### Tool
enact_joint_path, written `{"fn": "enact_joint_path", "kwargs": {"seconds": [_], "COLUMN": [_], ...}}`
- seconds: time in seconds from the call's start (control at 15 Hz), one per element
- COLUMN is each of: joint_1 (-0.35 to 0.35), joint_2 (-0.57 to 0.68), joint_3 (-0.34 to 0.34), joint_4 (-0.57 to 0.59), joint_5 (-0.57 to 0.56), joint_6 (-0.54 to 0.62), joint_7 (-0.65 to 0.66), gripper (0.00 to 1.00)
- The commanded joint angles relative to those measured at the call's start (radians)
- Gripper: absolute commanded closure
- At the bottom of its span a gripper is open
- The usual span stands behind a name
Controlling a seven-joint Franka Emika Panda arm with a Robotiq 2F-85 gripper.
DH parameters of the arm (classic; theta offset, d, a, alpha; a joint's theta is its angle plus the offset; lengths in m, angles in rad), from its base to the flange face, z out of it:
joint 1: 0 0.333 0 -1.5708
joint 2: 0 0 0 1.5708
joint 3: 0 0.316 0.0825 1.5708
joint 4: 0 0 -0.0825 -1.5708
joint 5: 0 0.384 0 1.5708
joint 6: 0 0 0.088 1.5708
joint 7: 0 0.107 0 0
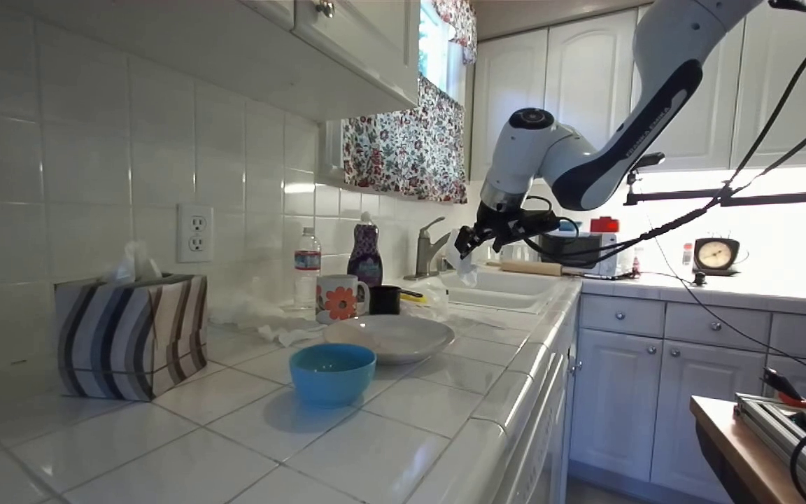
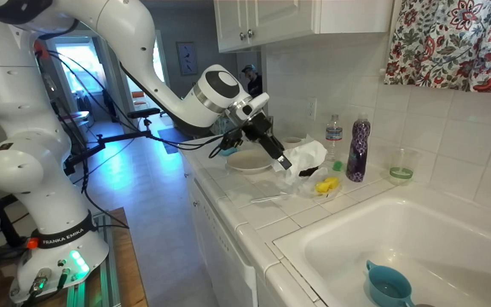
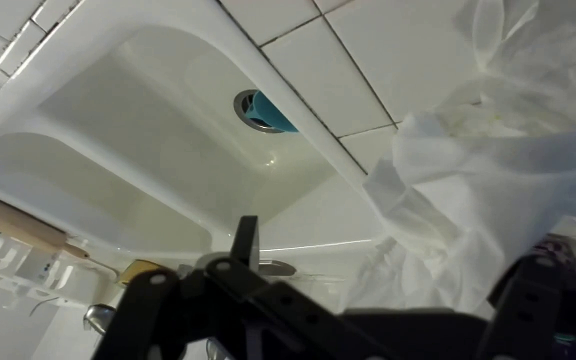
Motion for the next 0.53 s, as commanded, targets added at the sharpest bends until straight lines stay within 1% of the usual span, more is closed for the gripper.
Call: {"fn": "enact_joint_path", "kwargs": {"seconds": [0.0, 0.07, 0.13, 0.33, 0.47], "joint_1": [0.003, 0.007, 0.008, 0.014, 0.016], "joint_2": [-0.054, -0.072, -0.064, -0.071, -0.076], "joint_3": [0.012, 0.010, 0.014, 0.014, 0.012], "joint_4": [-0.059, -0.059, -0.056, -0.052, -0.038], "joint_5": [0.035, -0.012, 0.019, 0.005, -0.040], "joint_6": [0.017, 0.004, 0.004, -0.009, -0.034], "joint_7": [-0.116, -0.068, -0.106, -0.083, -0.019], "gripper": [0.00, 0.00, 0.00, 0.00, 0.00]}}
